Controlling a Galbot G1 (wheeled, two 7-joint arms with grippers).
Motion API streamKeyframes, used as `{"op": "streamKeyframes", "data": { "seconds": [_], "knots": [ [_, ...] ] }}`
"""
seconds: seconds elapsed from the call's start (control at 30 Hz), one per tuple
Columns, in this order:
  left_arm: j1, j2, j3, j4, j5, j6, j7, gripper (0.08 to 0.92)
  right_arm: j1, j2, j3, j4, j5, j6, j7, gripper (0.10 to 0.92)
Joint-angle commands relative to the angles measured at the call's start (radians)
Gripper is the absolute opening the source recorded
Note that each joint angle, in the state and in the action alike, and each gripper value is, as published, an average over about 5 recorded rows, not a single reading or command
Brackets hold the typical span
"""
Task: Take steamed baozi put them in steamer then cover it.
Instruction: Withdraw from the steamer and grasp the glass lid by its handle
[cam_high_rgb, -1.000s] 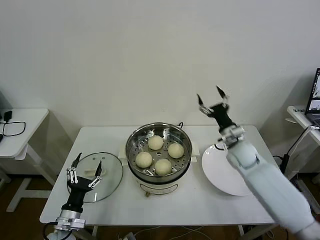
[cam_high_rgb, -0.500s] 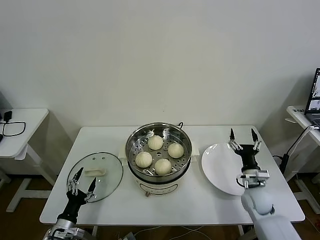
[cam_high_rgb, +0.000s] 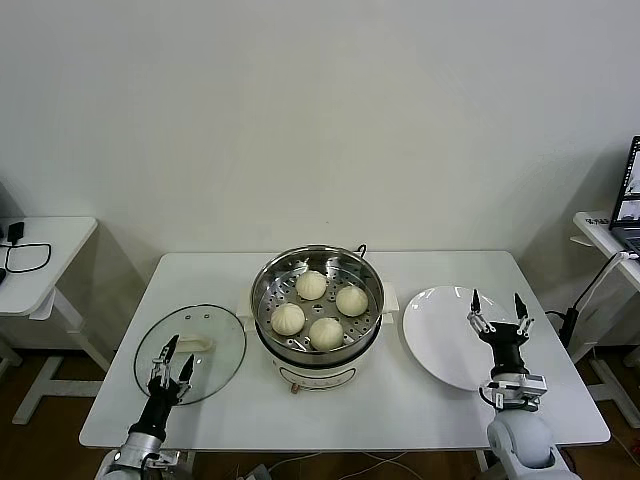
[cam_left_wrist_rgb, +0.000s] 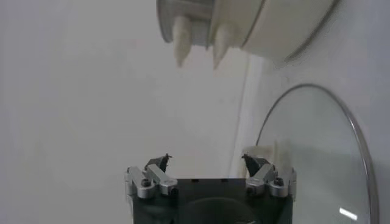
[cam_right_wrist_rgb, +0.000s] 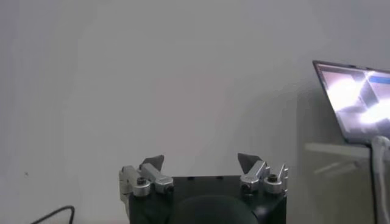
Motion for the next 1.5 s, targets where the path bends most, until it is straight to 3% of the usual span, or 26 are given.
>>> {"op": "streamKeyframes", "data": {
  "seconds": [0.03,0.83,1.4,1.5],
  "knots": [
    [-0.075,-0.002,0.028,0.089,0.162,0.077,-0.045,0.823,-0.043,0.018,0.028,0.000,-0.006,0.000,-0.004,0.823],
    [-0.171,-0.003,0.071,0.131,0.141,0.186,0.021,0.823,-0.055,0.044,0.036,-0.006,-0.027,0.009,-0.015,0.823],
    [-0.246,-0.003,0.097,0.195,0.140,0.197,0.060,0.823,-0.071,0.052,0.056,0.001,-0.035,0.016,-0.019,0.823],
    [-0.253,0.000,0.097,0.207,0.139,0.192,0.072,0.784,-0.070,0.052,0.056,0.003,-0.038,0.016,-0.018,0.823]
  ]
}}
